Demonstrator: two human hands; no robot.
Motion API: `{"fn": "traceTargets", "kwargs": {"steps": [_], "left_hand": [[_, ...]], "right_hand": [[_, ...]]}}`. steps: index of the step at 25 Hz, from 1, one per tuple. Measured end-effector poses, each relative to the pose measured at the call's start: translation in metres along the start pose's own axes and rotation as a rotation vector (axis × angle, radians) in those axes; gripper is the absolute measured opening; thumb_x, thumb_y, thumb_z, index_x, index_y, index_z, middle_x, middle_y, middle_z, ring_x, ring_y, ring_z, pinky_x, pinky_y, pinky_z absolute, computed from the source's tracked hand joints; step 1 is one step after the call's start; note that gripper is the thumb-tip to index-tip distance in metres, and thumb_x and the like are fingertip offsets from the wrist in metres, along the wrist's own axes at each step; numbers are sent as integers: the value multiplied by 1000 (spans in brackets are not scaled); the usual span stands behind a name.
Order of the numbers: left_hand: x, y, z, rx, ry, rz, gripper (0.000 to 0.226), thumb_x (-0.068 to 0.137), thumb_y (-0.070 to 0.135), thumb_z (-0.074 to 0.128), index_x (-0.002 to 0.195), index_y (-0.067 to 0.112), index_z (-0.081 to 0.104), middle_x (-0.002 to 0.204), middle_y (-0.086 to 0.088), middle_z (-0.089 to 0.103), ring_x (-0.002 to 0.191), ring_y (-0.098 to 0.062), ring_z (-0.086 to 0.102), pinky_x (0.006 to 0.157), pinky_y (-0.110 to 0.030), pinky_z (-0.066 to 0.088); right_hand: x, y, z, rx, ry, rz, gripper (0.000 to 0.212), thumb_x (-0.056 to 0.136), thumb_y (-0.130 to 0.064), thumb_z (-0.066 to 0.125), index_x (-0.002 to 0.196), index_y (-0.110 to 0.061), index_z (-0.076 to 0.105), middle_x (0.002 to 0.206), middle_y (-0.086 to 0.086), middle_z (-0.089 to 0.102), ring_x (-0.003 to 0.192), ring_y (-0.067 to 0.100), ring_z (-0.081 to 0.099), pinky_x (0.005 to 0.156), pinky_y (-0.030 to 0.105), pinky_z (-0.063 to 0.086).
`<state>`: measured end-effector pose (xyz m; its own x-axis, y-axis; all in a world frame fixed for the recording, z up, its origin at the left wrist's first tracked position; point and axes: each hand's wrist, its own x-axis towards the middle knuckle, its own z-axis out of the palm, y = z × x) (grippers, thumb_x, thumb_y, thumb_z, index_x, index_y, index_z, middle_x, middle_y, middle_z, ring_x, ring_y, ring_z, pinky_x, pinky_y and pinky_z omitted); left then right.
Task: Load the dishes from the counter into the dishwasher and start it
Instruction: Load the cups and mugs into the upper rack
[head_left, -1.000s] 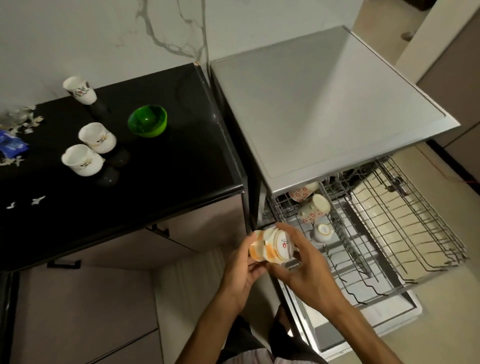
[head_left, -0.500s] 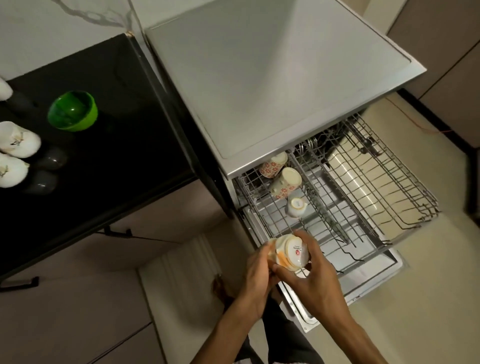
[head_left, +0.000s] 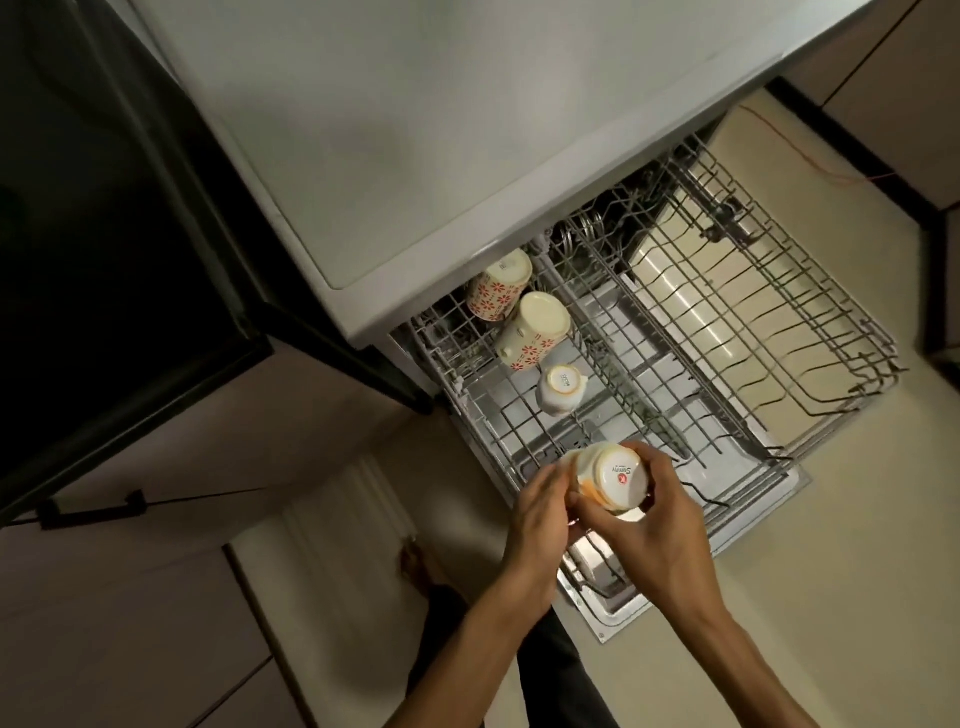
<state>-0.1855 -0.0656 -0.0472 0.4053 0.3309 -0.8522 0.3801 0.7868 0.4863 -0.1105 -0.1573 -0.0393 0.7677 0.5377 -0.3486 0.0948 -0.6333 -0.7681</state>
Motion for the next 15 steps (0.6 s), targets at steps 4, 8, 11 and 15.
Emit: {"fn": "traceTargets", "kwargs": {"steps": [4, 8, 11, 15], "left_hand": [[39, -4, 16, 29, 28, 38, 15, 99, 33, 52, 103, 35, 67, 109, 2, 71, 105, -11, 67, 91, -29, 54], [82, -10, 25, 73, 130, 20, 21, 99, 31, 51, 86, 36, 65, 103, 3, 70, 107, -15, 63, 102, -39, 48], [100, -14, 32, 39, 227, -2, 20, 99, 26, 49, 94, 23, 67, 109, -7, 69, 105, -19, 64, 100, -41, 49], [117, -17, 36, 6, 281, -70, 25, 98, 28, 51, 108, 12, 67, 111, -8, 69, 103, -19, 65, 95, -35, 51]], "right_hand": [[41, 24, 5, -76, 11, -36, 65, 69, -29, 87, 122, -26, 50, 100, -19, 58, 87, -2, 57, 67, -1, 41], [76, 50, 19, -165, -6, -67, 68, 69, -30, 87, 126, -17, 51, 104, -9, 58, 89, 6, 55, 66, -2, 40], [96, 62, 27, -229, -28, -96, 74, 69, -34, 87, 129, -13, 50, 106, -8, 56, 90, 7, 53, 67, 4, 38], [109, 75, 36, -260, -96, -103, 77, 70, -30, 87, 133, -9, 47, 118, 7, 63, 96, 11, 54, 80, 21, 42]]}}
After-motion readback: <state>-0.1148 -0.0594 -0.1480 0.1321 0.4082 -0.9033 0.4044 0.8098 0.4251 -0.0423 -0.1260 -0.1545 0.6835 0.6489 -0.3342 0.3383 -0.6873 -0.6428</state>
